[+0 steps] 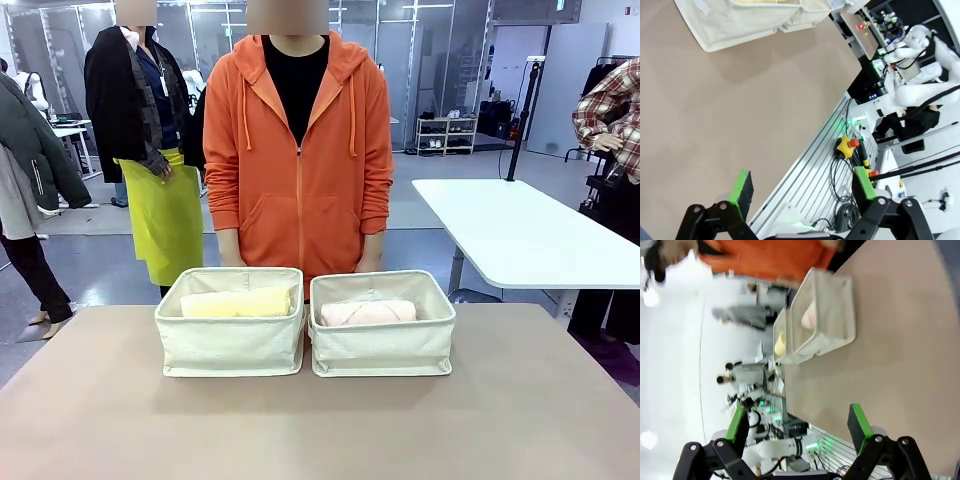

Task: Divide the towels into two baskets.
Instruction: Pick up one hotel-folded towel from the bottom of the table and place it in the Fabric basket indicated by the person.

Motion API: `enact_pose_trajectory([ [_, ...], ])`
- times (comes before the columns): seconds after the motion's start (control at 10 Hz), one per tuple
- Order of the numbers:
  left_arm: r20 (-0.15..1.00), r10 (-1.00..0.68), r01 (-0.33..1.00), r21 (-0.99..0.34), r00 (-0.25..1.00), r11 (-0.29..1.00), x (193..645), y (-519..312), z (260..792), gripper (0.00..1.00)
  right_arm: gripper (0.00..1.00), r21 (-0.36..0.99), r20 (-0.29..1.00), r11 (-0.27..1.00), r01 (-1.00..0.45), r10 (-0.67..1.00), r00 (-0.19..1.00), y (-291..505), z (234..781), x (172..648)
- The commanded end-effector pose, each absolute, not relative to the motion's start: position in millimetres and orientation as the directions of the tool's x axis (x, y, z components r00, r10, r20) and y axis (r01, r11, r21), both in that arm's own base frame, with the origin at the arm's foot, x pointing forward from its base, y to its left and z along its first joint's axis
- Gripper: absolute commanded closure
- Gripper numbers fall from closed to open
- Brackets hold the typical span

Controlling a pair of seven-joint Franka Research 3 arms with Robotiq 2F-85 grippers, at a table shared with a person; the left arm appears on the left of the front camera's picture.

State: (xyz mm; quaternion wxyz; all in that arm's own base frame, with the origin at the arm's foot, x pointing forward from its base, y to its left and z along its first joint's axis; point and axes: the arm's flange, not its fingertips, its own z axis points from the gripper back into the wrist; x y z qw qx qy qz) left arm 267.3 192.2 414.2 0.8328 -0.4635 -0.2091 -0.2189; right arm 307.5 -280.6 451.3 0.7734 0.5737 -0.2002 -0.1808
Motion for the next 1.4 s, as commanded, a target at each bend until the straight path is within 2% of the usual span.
enact_pose_trajectory([
  [0.0, 0.56, -0.167, 0.564, -0.676, 0.811, 0.474, 265, 193, 418, 0.0, 0.0, 0.958, 0.067, 0.27, 0.1, -0.548, 0.834, -304, 445, 291],
  [0.3, 0.56, -0.167, 0.564, -0.676, 0.811, 0.474, 265, 193, 418, 0.0, 0.0, 0.946, 0.035, 0.285, 0.156, -0.568, 0.823, -320, 439, 279],
  [1.3, 0.56, -0.167, 0.564, -0.676, 0.811, 0.474, 265, 193, 418, 0.0, 0.0, 0.957, 0.053, 0.259, 0.128, -0.592, 0.804, -321, 433, 277],
])
